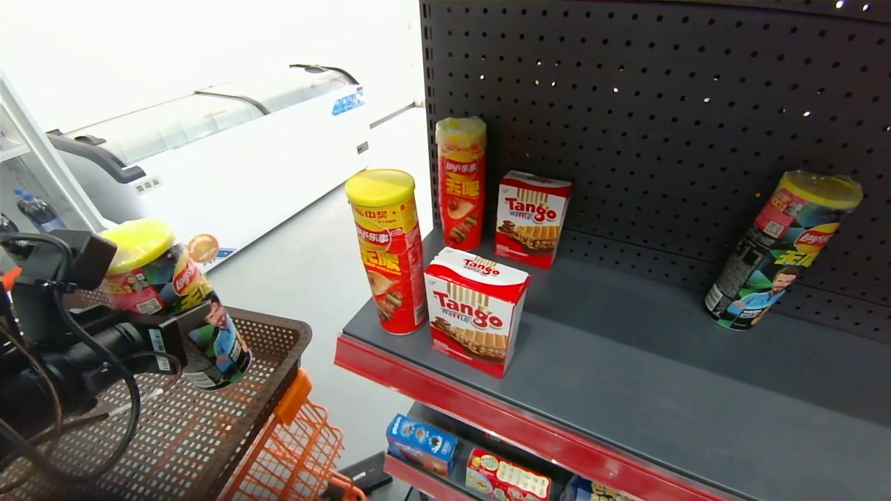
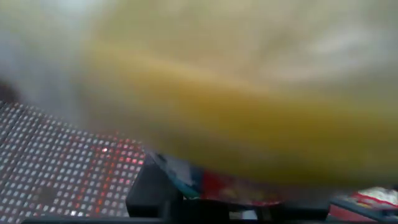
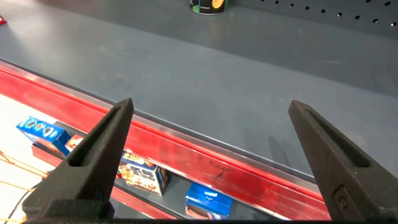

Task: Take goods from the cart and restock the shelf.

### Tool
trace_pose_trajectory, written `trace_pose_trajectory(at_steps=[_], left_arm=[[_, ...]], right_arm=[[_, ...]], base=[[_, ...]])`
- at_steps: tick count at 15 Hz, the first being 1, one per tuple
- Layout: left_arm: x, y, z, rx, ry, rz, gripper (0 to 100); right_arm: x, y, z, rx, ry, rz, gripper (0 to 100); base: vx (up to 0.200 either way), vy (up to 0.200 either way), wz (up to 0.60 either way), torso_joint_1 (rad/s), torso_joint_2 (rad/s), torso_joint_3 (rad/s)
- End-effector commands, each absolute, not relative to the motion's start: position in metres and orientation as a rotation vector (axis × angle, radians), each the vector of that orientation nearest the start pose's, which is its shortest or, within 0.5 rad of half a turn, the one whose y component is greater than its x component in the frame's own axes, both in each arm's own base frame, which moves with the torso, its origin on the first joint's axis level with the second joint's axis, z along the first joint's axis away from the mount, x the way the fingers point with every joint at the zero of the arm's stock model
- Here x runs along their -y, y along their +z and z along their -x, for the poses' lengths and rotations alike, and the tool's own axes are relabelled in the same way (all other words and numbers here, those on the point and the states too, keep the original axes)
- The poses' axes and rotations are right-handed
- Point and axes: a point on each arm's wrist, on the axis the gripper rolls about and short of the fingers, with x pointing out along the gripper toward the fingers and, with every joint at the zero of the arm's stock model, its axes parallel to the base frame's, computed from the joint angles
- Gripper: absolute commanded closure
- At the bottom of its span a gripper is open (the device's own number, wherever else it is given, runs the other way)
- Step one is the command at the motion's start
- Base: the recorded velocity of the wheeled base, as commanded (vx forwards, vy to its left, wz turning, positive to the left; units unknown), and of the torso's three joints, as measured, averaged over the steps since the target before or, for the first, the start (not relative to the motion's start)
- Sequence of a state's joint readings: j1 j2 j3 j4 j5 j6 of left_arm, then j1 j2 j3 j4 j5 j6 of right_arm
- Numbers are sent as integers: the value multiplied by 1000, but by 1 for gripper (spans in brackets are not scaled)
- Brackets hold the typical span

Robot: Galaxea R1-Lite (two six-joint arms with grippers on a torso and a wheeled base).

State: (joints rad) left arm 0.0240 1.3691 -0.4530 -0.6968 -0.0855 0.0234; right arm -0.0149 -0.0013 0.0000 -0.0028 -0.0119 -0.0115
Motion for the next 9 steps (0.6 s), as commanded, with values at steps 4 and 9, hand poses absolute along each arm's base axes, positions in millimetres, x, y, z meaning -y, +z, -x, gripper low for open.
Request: trace_pose_trajectory(at_steps=[4,9], left_arm=[[38,195,-178,-150,-300,-11,100],[42,188,-144,-152,-508,55,100]], right_arm=[[0,76,23,3,-28,12,0],[0,76,23,3,-26,12,0]], base=[[0,0,0,0,0,0],[0,0,0,0,0,0]])
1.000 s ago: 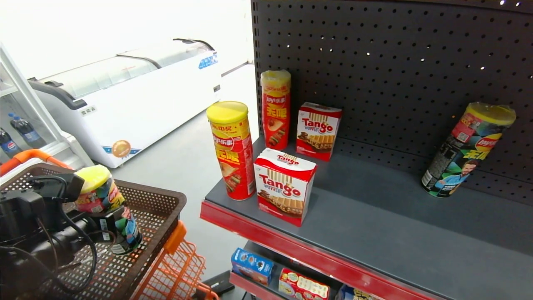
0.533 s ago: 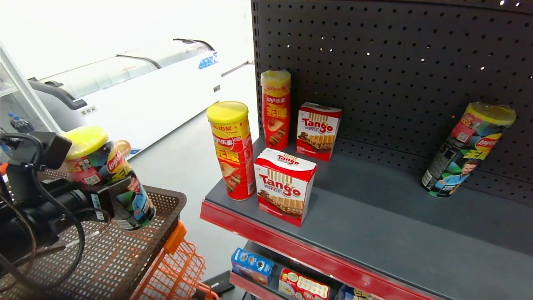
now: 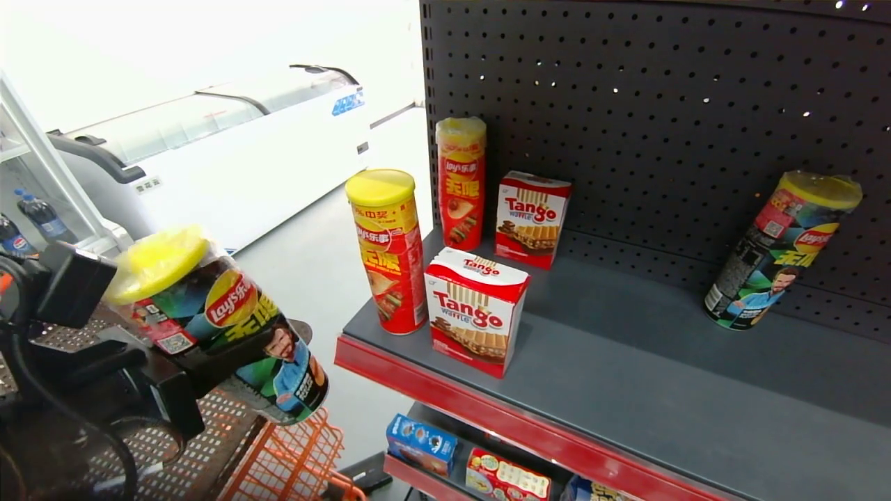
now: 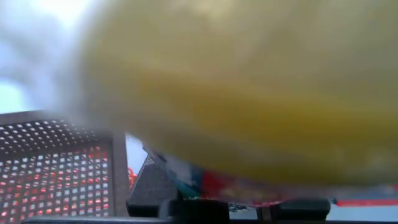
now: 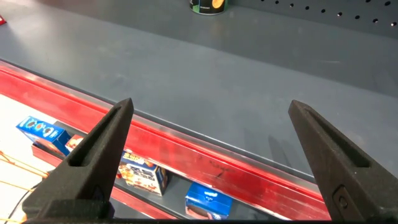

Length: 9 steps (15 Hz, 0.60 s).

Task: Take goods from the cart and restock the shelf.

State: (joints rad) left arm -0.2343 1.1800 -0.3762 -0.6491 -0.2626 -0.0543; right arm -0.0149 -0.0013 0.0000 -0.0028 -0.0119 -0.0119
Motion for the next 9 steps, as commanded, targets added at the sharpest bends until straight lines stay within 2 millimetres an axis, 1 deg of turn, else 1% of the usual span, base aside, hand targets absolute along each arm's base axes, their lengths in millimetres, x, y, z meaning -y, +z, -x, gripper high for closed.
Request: trace_pose_trajectory(at_steps=[1,3,6,8,9], left_arm=[[44,183,-136,-158,-537,53,100],[48,184,-130,-143,-575,51,100],[58,195,-129,-105,-649,48,100],[68,196,-125,-108,-741,46,100],[69,196,-124,-107,-756,46,100]], right_arm=[[0,76,23,3,-28,12,0],[0,76,23,3,-28,12,0],[0,76,23,3,-28,12,0],[0,76,23,3,-28,12,0],[0,76,23,3,-26,12,0]], base=[[0,0,0,0,0,0],[0,0,0,0,0,0],[0,0,0,0,0,0],[0,0,0,0,0,0],[0,0,0,0,0,0]])
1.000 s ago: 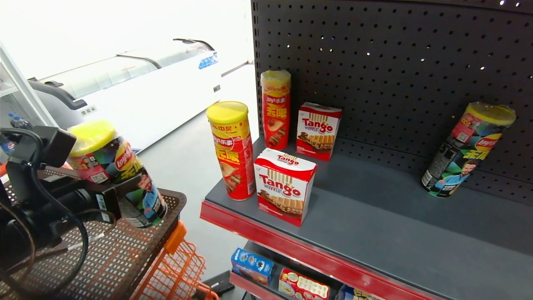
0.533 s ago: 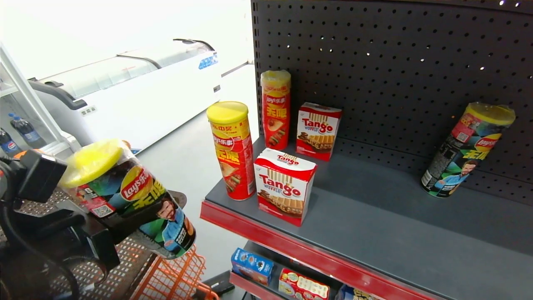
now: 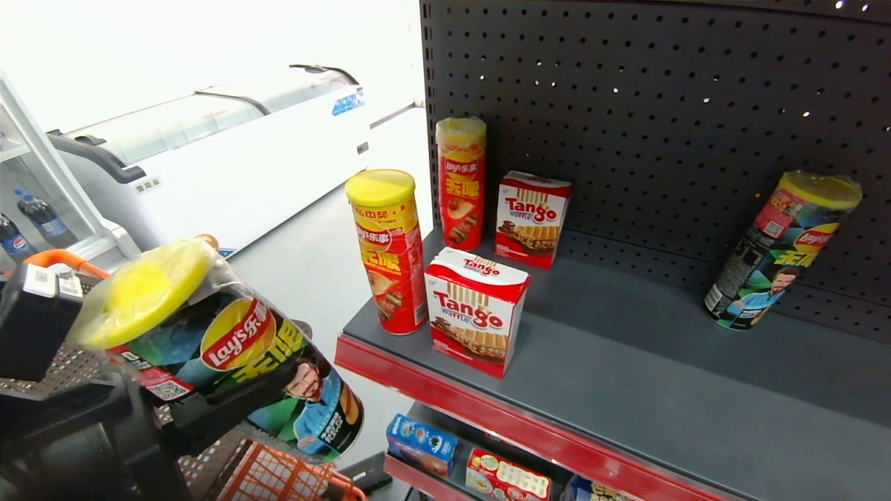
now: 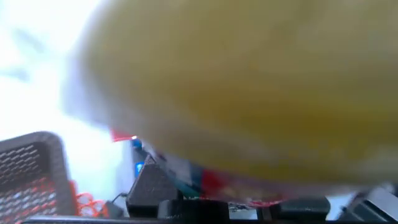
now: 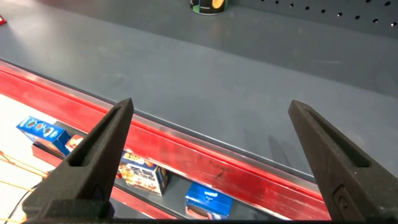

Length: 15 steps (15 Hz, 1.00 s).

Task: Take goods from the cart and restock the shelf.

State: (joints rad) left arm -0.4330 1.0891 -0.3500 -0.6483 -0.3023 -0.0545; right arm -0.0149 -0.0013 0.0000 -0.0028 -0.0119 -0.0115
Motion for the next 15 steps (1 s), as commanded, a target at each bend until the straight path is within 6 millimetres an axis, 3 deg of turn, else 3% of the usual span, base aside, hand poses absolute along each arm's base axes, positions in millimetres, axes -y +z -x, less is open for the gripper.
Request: trace_pose_trajectory(at_steps=[1,7,12,15], left_arm=[[70,197,-124,-105,-778,43,100],[71,192,-119,-134,-960,5,100],[67,187,-109,-211,-1008,-42,100],[68,187,-109,-205,-1012,-45,100]], right_arm=[[0,76,23,3,-23,14,0],[0,76,23,3,-23,14,0],[0,76,23,3,-25,12,0],[0,76,23,3,-23,12,0]], base=[[0,0,0,0,0,0],[0,0,0,0,0,0],[0,0,0,0,0,0],[0,0,-600,2,5,6]])
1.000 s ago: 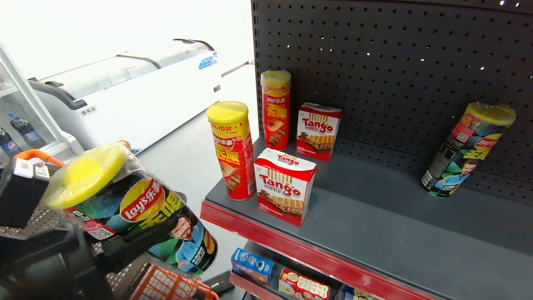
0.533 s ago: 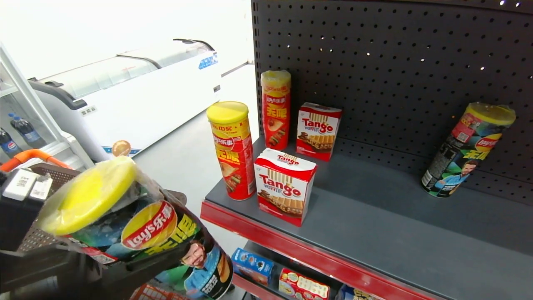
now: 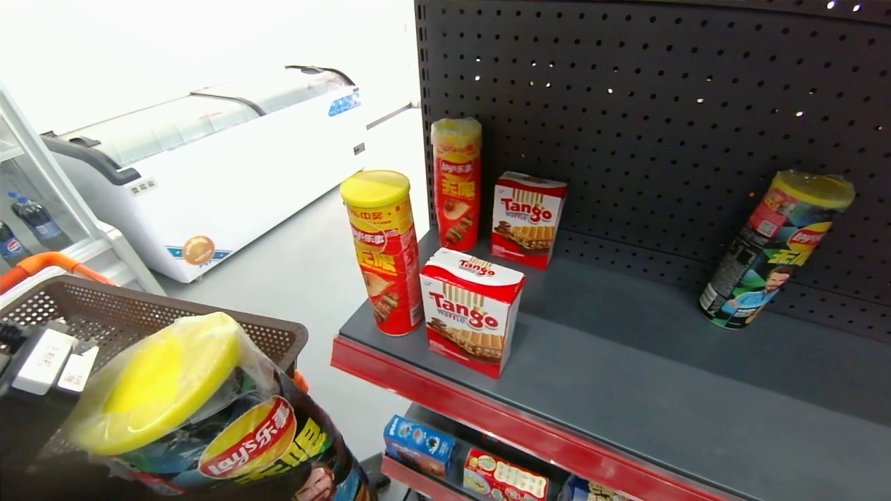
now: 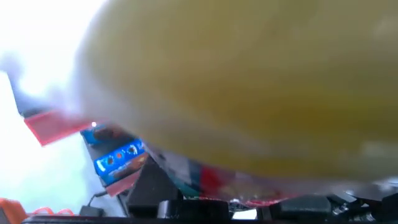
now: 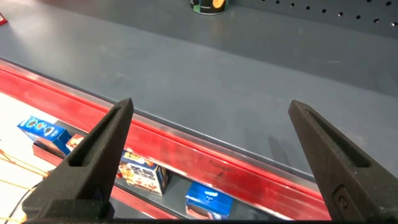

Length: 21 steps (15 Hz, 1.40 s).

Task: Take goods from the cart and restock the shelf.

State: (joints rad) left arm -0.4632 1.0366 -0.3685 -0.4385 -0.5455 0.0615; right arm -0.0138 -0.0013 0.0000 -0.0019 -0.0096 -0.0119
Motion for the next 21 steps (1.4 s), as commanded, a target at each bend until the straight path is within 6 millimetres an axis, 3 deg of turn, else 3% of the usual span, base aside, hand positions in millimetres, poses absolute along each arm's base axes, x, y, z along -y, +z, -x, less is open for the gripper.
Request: trace_pose_trajectory(at_steps=[1,9,21], left_arm=[[68,186,-109,-207,-1013,-53,100],[67,185,-110,-213,-1002,-52,100],[66,189,-112,-200,-983,-48,100]], right_arm=[[0,76,23,3,-25,12,0],[0,76,23,3,-23,14,0],[0,76,23,3,-23,12,0]], base=[[0,0,-600,-2,-7,12],[0,0,-600,5,2,5],[0,0,0,0,0,0]])
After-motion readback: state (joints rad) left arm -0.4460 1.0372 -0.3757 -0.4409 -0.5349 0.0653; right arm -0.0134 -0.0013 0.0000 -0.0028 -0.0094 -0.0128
